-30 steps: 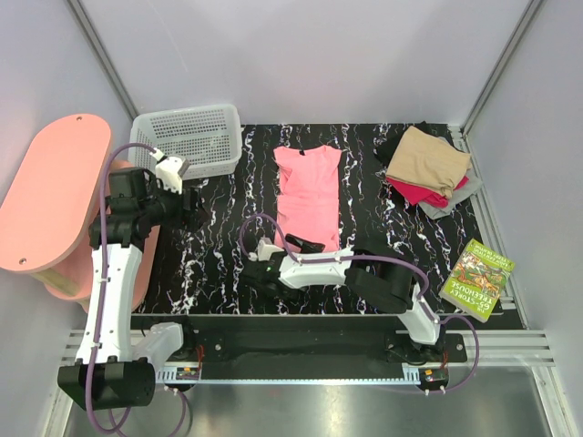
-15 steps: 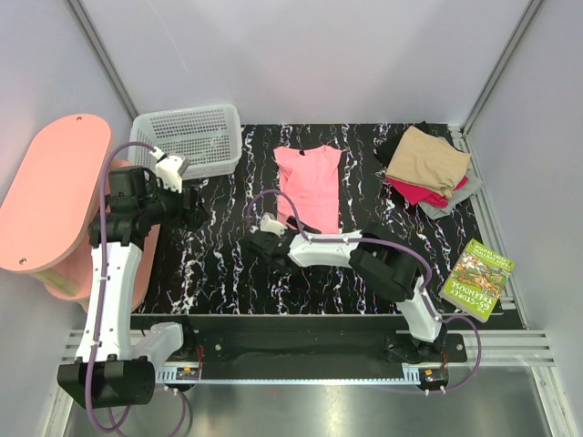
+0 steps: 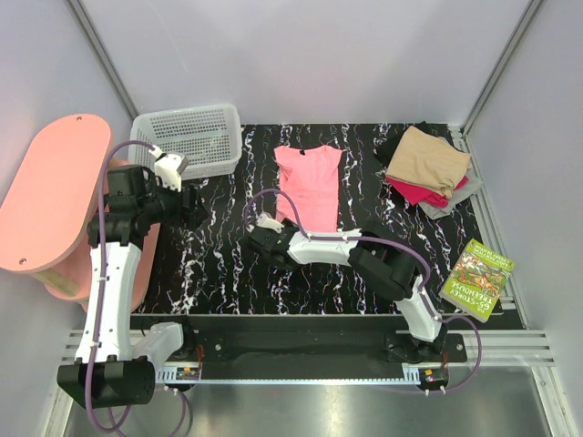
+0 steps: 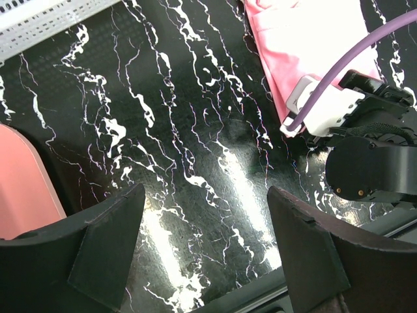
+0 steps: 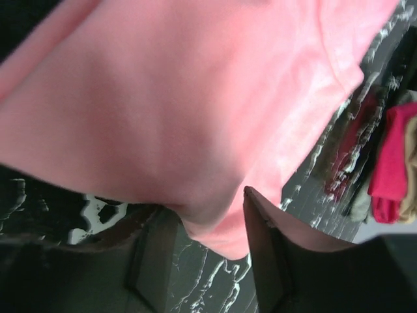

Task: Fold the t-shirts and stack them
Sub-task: Grab one side of the 2/3 rectangular tshirt with right arm, then fold the long partially folded tshirt into a neat square

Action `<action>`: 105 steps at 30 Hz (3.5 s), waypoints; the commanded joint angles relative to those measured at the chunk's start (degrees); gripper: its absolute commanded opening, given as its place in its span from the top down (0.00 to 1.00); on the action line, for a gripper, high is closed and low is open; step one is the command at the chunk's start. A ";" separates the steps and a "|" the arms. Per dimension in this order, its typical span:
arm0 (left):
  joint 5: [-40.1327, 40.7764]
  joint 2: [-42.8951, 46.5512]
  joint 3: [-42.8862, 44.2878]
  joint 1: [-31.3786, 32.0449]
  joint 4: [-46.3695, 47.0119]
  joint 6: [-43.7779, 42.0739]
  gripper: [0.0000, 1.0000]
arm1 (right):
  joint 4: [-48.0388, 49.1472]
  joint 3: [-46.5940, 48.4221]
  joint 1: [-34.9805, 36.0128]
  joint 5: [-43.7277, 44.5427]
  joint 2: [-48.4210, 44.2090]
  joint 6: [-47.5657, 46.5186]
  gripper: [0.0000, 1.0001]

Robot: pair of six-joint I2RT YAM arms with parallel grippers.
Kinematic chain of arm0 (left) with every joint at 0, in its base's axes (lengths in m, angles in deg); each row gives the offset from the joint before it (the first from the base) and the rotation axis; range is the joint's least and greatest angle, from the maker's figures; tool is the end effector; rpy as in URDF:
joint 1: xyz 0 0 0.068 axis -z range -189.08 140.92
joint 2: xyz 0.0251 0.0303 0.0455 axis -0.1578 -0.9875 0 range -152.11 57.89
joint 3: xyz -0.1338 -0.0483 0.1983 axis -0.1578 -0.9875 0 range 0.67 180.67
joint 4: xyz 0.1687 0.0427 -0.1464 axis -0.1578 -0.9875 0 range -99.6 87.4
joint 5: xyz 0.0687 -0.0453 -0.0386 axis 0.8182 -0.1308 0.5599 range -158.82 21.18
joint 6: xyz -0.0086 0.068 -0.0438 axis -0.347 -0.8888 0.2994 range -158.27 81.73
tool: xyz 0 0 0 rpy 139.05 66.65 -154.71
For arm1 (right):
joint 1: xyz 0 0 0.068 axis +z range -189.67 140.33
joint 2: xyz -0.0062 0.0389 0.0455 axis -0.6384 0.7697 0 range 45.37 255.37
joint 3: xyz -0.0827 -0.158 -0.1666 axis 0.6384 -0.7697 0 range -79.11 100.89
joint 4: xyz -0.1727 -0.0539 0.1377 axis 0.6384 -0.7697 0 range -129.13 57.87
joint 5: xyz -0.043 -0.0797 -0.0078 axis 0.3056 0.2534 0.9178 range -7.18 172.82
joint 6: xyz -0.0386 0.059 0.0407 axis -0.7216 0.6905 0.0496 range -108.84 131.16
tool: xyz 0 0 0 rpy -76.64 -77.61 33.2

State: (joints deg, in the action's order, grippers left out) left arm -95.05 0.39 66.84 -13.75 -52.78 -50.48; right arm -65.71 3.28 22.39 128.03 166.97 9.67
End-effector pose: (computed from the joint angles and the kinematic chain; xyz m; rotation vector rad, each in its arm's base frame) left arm 0.1958 -0.0154 0.3108 0.3784 2.1994 -0.3648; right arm 0.2217 0.3110 0.1096 -1.1401 2.1286 -0.6824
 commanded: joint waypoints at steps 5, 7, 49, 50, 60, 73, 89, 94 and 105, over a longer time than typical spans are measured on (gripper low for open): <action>-0.92 0.45 3.79 -0.26 0.60 -0.97 0.18 | 2.12 1.54 -3.52 -19.81 3.20 2.72 1.00; -0.74 0.45 4.23 -0.34 0.34 -1.06 0.18 | 1.07 2.33 -3.62 -20.60 3.47 2.90 1.00; 0.40 1.95 7.22 -0.26 -1.95 -3.17 0.18 | -22.85 15.70 10.89 -38.96 -20.44 16.70 1.00; 0.40 1.86 7.30 -0.26 -1.95 -3.17 0.18 | -22.76 15.35 10.89 -40.45 -20.18 16.79 1.00; 0.05 1.42 7.74 -0.26 -2.03 -3.09 0.18 | -20.91 11.13 10.36 -54.96 -17.28 12.22 1.00; 0.75 0.81 8.09 -0.26 -2.12 -3.70 0.18 | -11.42 8.40 -5.54 -64.97 -19.13 10.12 1.00; 1.72 0.10 8.01 -0.26 -2.03 -5.46 0.18 | -4.84 9.99 -18.55 -89.22 -16.22 9.23 1.00; 2.07 0.10 7.57 -0.17 -2.12 -5.90 0.18 | -1.58 6.74 -23.03 -95.47 -12.54 10.64 1.00; 2.60 0.10 6.51 -0.26 -2.12 -6.60 0.18 | 6.95 0.93 -29.88 -104.28 -5.06 13.36 1.00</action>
State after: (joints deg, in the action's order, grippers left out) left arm -93.61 0.39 72.94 -13.75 -56.16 -56.27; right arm -63.64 4.76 -4.69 28.30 161.57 21.66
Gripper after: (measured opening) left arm 0.817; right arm 0.022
